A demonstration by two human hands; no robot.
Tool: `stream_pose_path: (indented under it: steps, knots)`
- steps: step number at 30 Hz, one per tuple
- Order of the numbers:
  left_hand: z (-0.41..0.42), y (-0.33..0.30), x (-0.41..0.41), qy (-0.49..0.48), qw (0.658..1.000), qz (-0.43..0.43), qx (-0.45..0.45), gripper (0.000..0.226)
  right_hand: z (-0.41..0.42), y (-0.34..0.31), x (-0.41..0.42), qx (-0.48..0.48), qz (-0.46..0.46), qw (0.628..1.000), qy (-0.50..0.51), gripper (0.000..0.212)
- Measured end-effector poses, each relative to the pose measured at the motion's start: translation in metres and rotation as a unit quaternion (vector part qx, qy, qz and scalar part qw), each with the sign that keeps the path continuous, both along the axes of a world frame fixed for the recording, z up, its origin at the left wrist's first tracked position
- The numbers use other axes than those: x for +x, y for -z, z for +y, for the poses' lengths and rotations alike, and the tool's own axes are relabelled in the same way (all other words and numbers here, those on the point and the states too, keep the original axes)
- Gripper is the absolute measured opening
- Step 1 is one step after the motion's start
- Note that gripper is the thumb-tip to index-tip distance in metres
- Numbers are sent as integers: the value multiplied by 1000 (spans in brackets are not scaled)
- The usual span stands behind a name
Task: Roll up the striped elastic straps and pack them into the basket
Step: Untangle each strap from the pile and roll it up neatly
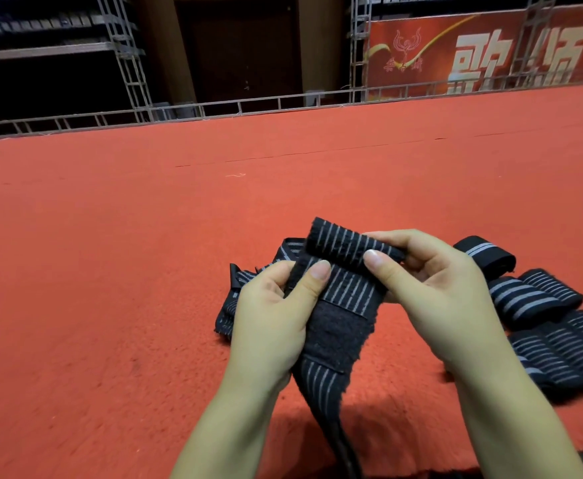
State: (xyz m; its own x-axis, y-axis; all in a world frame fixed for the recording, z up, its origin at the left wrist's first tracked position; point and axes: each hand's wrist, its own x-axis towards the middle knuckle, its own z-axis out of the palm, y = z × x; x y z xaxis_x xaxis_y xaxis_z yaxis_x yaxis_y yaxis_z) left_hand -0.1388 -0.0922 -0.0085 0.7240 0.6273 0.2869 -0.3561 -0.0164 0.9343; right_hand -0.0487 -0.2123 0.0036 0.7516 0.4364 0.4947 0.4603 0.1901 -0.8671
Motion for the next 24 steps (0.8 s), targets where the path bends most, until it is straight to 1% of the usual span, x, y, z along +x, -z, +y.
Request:
stream_pose_path:
  steps: [5,8,10,13,15,18,19,20,21,22,24]
  knots:
    - [2,-2,-2,9,999,-13,-32,30,5,4,-6,-26,-71,997,24,19]
    - [3,-2,-2,7,999,2,-47,36,9,8,-9,-43,-138,988,53,18]
    - [2,-2,-3,1,999,18,-40,38,10,10,-8,-47,-174,981,70,20]
    - [2,-2,-2,-22,998,34,-41,46,13,14,-7,-53,-220,972,68,23]
    - [3,-1,-2,-35,998,42,-43,50,12,14,-7,-59,-228,971,46,24]
    - [5,-1,-2,-33,998,36,-47,39,8,12,-5,-63,-181,981,-28,24]
    - [4,-1,-3,-29,998,27,-49,36,7,10,-5,-58,-145,986,-66,22]
    - [4,-2,-3,-26,998,15,-50,35,6,9,-5,-44,-90,989,-109,25]
    - [4,-2,-2,-22,998,1,-51,33,5,9,-6,-27,-27,989,-145,33]
    - [3,-2,-2,-18,999,-10,-49,31,6,9,-6,-18,31,986,-164,43]
    - [2,-1,-2,-14,999,-19,-23,28,9,9,-7,-28,91,983,-159,50]
